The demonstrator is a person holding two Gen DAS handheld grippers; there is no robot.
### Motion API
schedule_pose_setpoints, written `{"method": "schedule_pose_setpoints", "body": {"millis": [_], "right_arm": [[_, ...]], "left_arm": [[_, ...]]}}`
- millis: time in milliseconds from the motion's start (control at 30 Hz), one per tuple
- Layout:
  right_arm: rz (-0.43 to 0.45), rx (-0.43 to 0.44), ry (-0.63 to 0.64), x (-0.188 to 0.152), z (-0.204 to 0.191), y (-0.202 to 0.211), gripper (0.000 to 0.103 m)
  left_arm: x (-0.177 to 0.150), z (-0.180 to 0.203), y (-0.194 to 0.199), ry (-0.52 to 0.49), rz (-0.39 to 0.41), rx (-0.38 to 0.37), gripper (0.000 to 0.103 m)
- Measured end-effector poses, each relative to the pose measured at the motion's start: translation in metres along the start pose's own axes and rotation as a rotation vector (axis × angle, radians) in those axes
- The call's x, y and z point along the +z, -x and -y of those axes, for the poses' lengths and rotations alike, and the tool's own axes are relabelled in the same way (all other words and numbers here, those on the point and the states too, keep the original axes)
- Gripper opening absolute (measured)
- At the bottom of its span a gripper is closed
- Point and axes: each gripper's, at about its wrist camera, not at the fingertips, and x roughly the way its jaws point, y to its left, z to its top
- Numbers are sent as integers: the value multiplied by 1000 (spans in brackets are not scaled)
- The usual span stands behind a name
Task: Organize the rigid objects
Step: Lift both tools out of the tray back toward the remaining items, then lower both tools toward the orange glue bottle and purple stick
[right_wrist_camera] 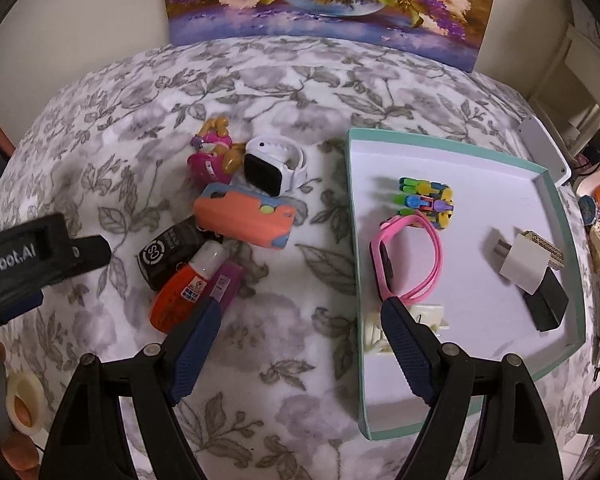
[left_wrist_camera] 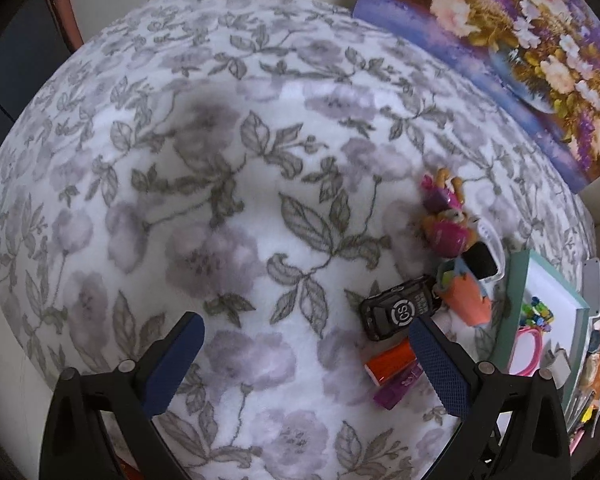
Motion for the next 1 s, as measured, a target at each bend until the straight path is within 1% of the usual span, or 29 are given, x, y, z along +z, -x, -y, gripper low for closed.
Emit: {"method": "schedule_pose_setpoints", "body": {"millis": [233,333,500,600,733,1000], "right_arm": [[11,-10,-40,4,13,2,83],[31,-35,-50,8,21,6,83],[78,-47,-115,15,43,17,83],[91,-56,-141,19,53,19,83],[86,-68,-160,22,65,15,83],[80,-70,-177,22,81,12,83]], "left_arm": [[-4,5,-14,2,-41,-5,103],[-5,9,-17,0,-40,-14,103],[-2,20,-20,1,-24,-31,103],[1,31,-23,-15,-18,-33,103],[3,46,-30,-43,-9,-20,103],[4,73,-46,-113,5,40,103]]}}
